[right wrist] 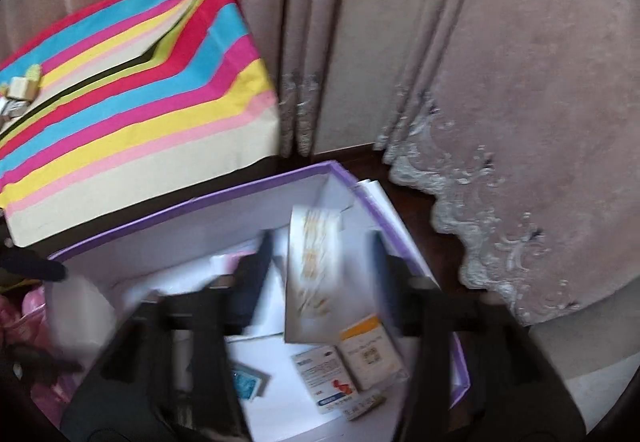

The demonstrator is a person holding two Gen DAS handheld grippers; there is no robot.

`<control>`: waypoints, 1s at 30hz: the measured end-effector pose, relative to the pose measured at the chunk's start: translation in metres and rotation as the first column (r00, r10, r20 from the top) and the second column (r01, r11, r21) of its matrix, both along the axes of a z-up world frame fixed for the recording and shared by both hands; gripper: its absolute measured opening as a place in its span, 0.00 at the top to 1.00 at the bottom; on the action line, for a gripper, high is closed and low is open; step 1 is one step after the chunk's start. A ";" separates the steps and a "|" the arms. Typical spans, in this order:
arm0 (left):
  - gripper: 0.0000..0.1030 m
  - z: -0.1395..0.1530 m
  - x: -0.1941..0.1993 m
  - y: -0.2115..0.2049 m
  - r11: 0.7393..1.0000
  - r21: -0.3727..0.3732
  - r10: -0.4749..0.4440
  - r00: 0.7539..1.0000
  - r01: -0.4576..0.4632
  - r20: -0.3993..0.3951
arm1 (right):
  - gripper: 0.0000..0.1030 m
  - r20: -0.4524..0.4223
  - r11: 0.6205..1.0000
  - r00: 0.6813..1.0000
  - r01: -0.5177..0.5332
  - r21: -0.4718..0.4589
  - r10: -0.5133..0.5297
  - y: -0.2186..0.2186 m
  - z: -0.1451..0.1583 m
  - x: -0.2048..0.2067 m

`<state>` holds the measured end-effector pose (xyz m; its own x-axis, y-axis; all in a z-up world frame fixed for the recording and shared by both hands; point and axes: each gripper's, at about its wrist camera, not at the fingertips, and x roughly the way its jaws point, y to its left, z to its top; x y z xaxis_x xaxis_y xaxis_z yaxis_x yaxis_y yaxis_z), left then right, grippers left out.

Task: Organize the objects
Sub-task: 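Carry both boxes to the purple-rimmed storage box and release them inside, then move both grippers back over the table toward the box pile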

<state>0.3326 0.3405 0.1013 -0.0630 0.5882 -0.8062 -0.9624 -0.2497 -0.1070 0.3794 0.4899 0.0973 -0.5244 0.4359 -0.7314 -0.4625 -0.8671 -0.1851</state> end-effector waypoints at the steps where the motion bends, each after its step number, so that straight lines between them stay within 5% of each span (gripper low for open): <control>1: 0.23 0.002 -0.007 -0.006 0.999 0.012 0.030 1.000 -0.030 -0.006 | 0.21 -0.018 1.000 1.000 0.004 0.012 -0.003 -0.001 0.004 0.000; 5: 0.19 0.011 -0.046 -0.040 0.982 0.071 0.177 0.984 -0.177 0.008 | 0.19 -0.062 0.999 0.998 -0.022 0.030 0.023 -0.008 0.016 -0.008; 9: 0.18 0.010 -0.097 -0.093 0.921 0.104 0.374 0.927 -0.375 0.029 | 0.16 -0.065 0.997 0.995 -0.079 0.016 0.080 -0.025 0.015 -0.026; 12: 0.18 0.001 -0.133 -0.145 0.836 0.084 0.543 0.839 -0.542 0.012 | 0.16 -0.046 0.988 0.987 -0.155 -0.013 0.154 -0.045 0.006 -0.046; 16: 0.18 -0.019 -0.169 -0.225 0.661 0.037 0.750 0.661 -0.749 -0.024 | 0.16 -0.012 0.954 0.955 -0.296 -0.043 0.296 -0.091 -0.005 -0.078; 18: 0.18 -0.028 -0.183 -0.268 0.563 0.028 0.826 0.563 -0.826 -0.020 | 0.16 0.017 0.924 0.924 -0.382 -0.028 0.383 -0.122 -0.009 -0.094; 22: 0.18 -0.041 -0.199 -0.331 0.423 0.017 0.906 0.422 -0.906 -0.038 | 0.16 0.048 0.830 0.829 -0.555 -0.056 0.557 -0.186 -0.015 -0.131; 25: 0.18 -0.047 -0.208 -0.366 0.344 0.014 0.937 0.342 -0.939 -0.074 | 0.16 0.037 0.755 0.758 -0.642 -0.136 0.651 -0.228 -0.019 -0.161; 30: 0.18 -0.059 -0.219 -0.410 0.261 0.008 0.958 0.258 -0.965 -0.127 | 0.16 0.031 0.666 0.675 -0.717 -0.209 0.737 -0.291 -0.029 -0.216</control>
